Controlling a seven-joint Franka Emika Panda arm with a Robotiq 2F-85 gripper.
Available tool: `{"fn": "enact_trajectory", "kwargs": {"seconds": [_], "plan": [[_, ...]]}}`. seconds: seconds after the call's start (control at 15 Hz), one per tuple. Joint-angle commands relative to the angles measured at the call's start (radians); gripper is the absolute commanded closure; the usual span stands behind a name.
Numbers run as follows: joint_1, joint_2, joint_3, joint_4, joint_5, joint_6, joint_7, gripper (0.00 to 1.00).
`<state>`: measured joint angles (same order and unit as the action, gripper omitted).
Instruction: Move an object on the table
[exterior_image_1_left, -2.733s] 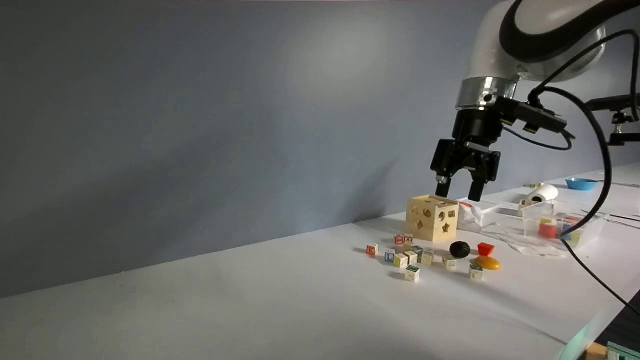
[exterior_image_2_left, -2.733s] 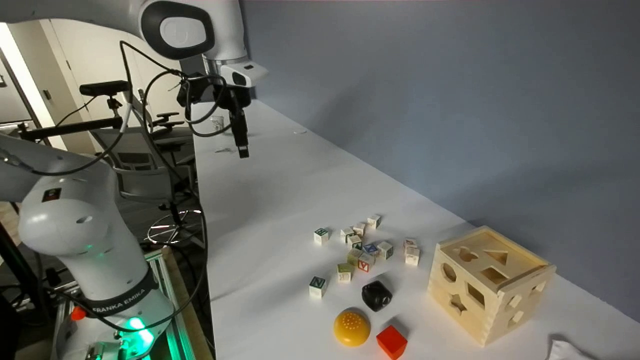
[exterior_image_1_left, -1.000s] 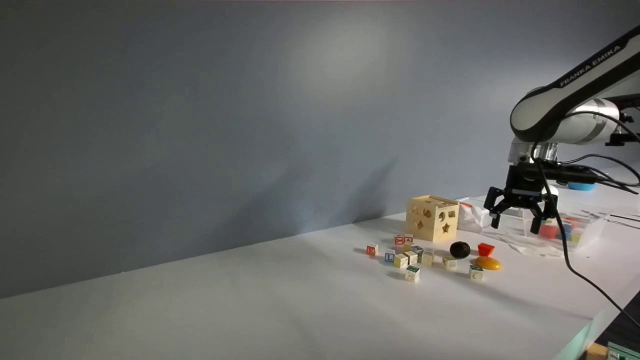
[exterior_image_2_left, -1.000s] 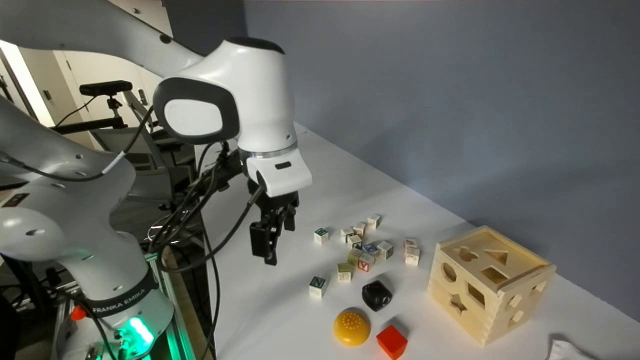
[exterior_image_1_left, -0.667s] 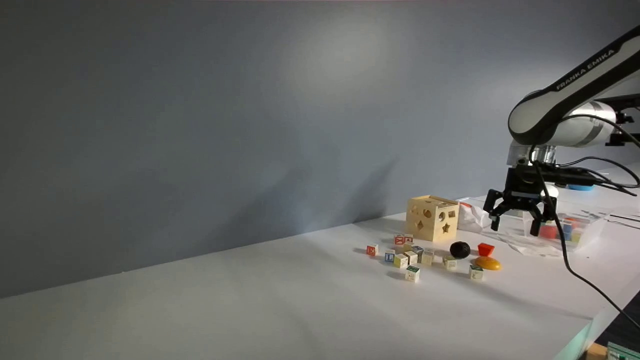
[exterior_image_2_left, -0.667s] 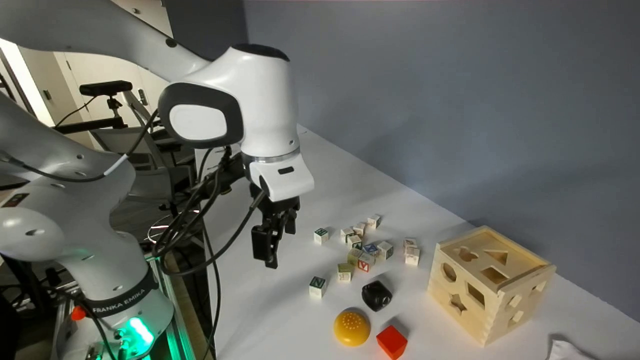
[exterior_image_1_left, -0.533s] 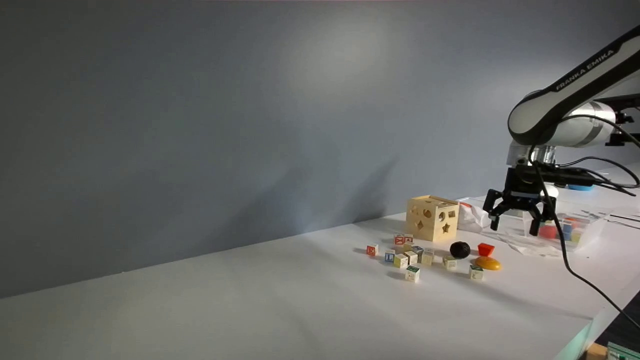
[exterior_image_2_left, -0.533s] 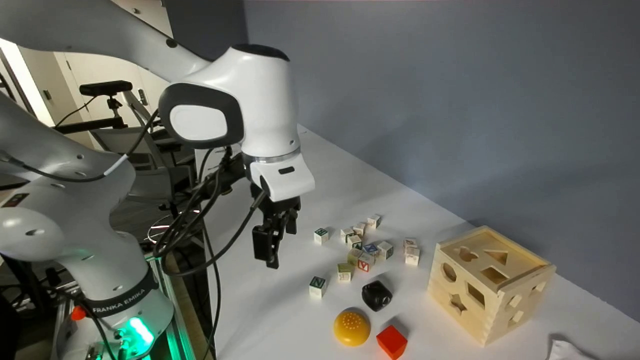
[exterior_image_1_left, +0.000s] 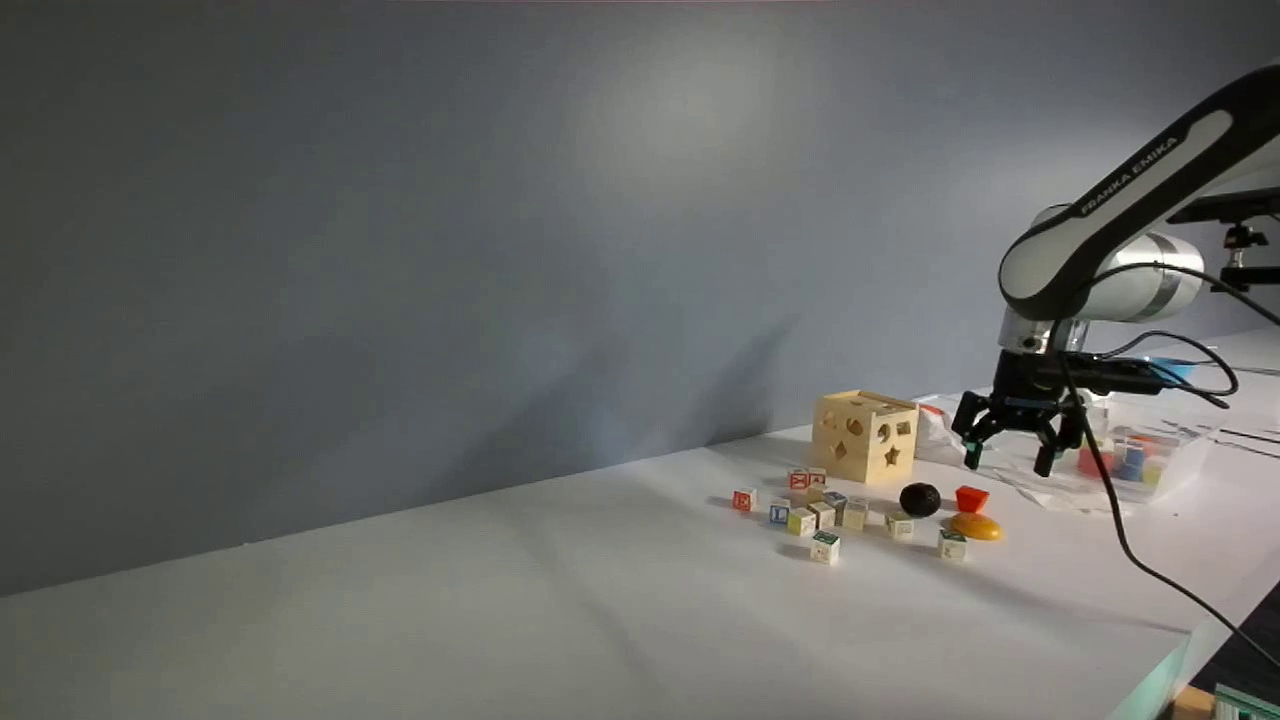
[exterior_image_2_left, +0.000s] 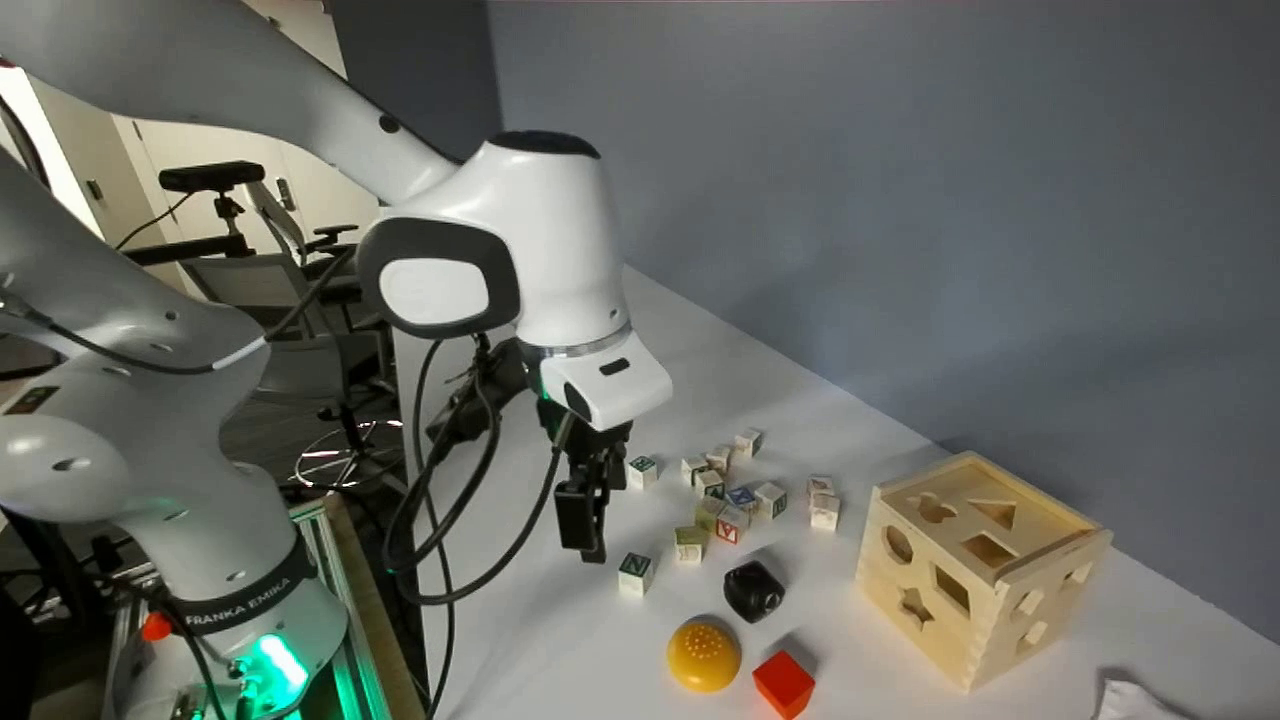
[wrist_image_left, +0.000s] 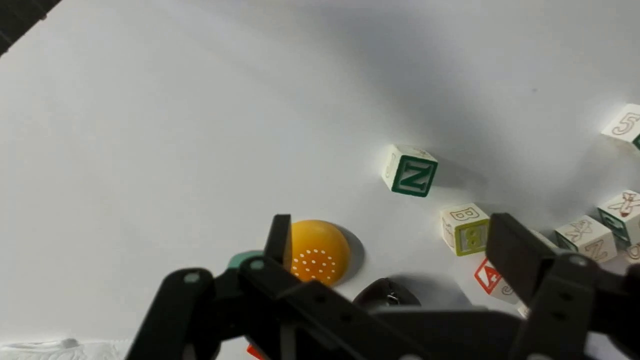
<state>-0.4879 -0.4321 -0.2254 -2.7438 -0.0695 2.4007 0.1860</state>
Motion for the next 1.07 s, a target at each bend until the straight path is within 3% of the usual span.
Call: {"fn": "enact_trajectory", "kwargs": {"seconds": [0.0, 0.4, 1.0], "plan": [[0.016, 0.109, -0.047, 0.038, -0.024, 0.053, -0.077, 0.00], [0.019, 0.273, -0.103, 0.096, -0.030, 0.159, -0.157, 0.00], [0.064, 0.472, -0.122, 0.192, 0.000, 0.262, -0.194, 0.00]]}}
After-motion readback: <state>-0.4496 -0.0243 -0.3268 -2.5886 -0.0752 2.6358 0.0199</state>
